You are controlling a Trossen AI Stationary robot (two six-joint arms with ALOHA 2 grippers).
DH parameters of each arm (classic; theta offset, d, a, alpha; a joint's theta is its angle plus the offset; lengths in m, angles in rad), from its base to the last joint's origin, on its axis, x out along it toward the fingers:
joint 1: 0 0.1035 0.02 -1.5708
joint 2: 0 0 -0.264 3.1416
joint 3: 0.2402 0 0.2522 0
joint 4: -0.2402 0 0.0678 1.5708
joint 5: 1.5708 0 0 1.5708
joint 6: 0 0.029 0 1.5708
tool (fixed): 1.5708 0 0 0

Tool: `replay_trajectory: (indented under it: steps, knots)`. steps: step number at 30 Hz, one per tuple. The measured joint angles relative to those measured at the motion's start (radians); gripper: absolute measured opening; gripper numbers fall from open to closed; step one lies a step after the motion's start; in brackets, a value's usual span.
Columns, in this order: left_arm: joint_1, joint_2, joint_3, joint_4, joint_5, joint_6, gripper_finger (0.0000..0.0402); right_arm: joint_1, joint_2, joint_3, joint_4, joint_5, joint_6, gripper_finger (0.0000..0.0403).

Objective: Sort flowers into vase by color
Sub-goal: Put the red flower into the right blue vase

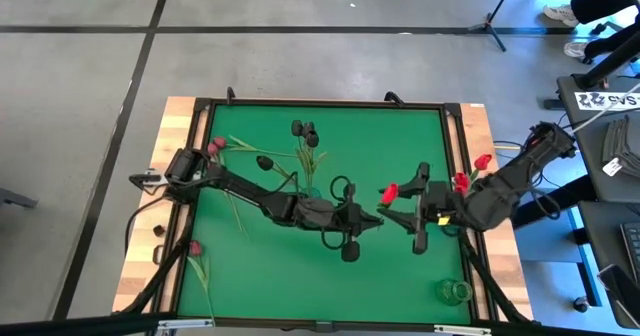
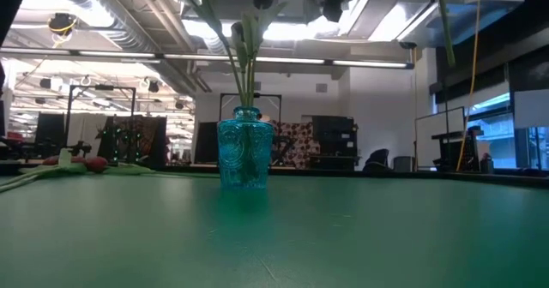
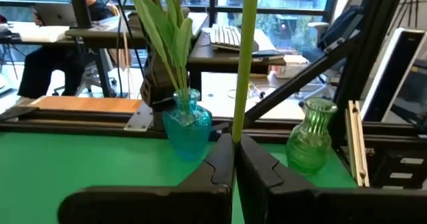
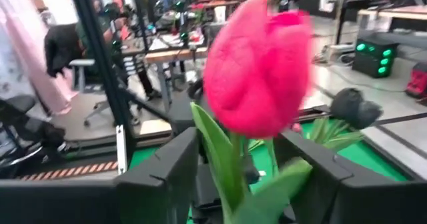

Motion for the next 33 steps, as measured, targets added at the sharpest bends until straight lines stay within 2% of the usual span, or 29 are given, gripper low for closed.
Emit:
replay_trajectory:
  steps: [5,11,15,20,23,28,33]
  knots:
    - [0.0,0.0,0.0,-0.034,-0.004,-0.002,0.0,-0.021,0.005,0.0,0.006,-0.064,0.002,0.0144]
    - [0.0,0.0,0.0,-0.034,-0.008,-0.024,0.0006,-0.018,0.001,0.0,0.0,-0.066,0.009,0.0056]
    - [-0.007,0.0,-0.001,-0.035,-0.009,-0.026,0.0018,-0.018,-0.017,0.0,-0.061,-0.113,0.049,0.001]
    - [-0.023,-0.003,-0.002,-0.036,-0.025,-0.015,0.0023,-0.018,-0.044,0.0,-0.14,-0.122,0.101,0.0014]
    - [-0.027,-0.032,-0.001,-0.086,-0.029,0.002,0.0034,-0.013,-0.081,0.016,-0.247,-0.132,0.12,0.0007]
    - [-0.015,-0.096,-0.001,-0.261,-0.028,0.003,0.0068,0.034,-0.148,0.129,-0.479,-0.135,0.158,0.0007]
    - [0.028,-0.14,-0.001,-0.336,-0.016,-0.001,0.0091,0.112,-0.187,0.295,-0.76,-0.178,0.147,0.0004]
